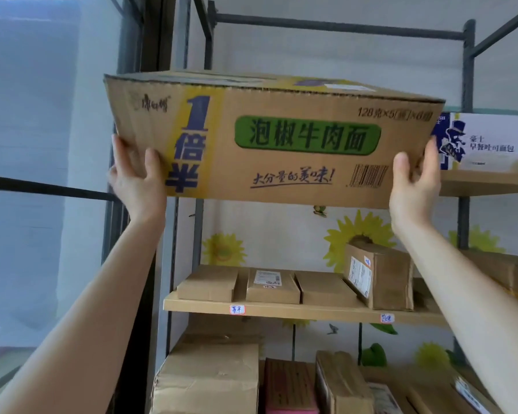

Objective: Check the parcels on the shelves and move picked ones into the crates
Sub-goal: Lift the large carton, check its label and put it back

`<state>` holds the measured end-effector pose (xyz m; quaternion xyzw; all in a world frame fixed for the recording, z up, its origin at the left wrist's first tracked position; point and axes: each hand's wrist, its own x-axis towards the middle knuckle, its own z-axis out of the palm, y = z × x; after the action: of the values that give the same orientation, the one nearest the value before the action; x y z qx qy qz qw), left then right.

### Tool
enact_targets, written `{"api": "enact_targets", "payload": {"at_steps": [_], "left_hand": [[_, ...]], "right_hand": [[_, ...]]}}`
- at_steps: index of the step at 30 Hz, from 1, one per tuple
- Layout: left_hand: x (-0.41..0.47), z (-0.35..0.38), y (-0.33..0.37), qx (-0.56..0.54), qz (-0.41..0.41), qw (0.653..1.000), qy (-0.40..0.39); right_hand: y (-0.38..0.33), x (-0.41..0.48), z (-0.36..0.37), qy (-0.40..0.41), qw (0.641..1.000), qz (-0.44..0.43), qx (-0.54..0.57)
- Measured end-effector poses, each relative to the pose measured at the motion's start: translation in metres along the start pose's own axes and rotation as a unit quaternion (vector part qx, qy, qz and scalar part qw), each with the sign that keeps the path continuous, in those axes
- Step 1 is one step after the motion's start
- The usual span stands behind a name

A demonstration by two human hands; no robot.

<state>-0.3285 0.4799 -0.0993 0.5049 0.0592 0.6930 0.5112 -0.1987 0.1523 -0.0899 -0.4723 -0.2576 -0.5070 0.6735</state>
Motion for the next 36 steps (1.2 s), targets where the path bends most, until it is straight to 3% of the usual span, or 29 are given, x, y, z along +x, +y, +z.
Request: {"api": "enact_targets", "payload": {"at_steps": [3, 6, 9, 15, 19, 24, 29, 36], "left_hand": [[0.017, 0.014, 0.001, -0.054, 0.005, 0.999, -0.008], [0.032, 0.021, -0.011, -0.010, 0.037, 0.999, 0.005], [0.047, 0.031, -0.025, 0.001, 0.049, 0.998, -0.030], [0.081, 0.058, -0.053, 0.023, 0.046, 0.997, -0.058], [0.095, 0.077, -0.063, -0.005, 0.090, 0.995, -0.049], [0.103, 0.098, -0.055, -0.076, 0.105, 0.991, -0.035], [0.108, 0.101, -0.074, -0.017, 0.077, 0.996, -0.049], [0.113, 0.106, -0.094, -0.002, 0.070, 0.997, -0.025]], "right_hand": [[0.000, 0.020, 0.017, 0.023, 1.000, 0.002, 0.008], [0.007, 0.032, 0.033, 0.019, 0.998, -0.015, -0.065], [0.018, 0.039, 0.050, 0.006, 0.989, -0.009, -0.147], [0.048, 0.063, 0.083, -0.068, 0.975, 0.023, -0.209], [0.062, 0.085, 0.097, -0.047, 0.962, 0.053, -0.263], [0.073, 0.094, 0.091, -0.004, 0.970, 0.041, -0.240], [0.085, 0.084, 0.098, 0.039, 0.978, -0.002, -0.207], [0.101, 0.084, 0.117, 0.007, 0.964, 0.012, -0.265]]}}
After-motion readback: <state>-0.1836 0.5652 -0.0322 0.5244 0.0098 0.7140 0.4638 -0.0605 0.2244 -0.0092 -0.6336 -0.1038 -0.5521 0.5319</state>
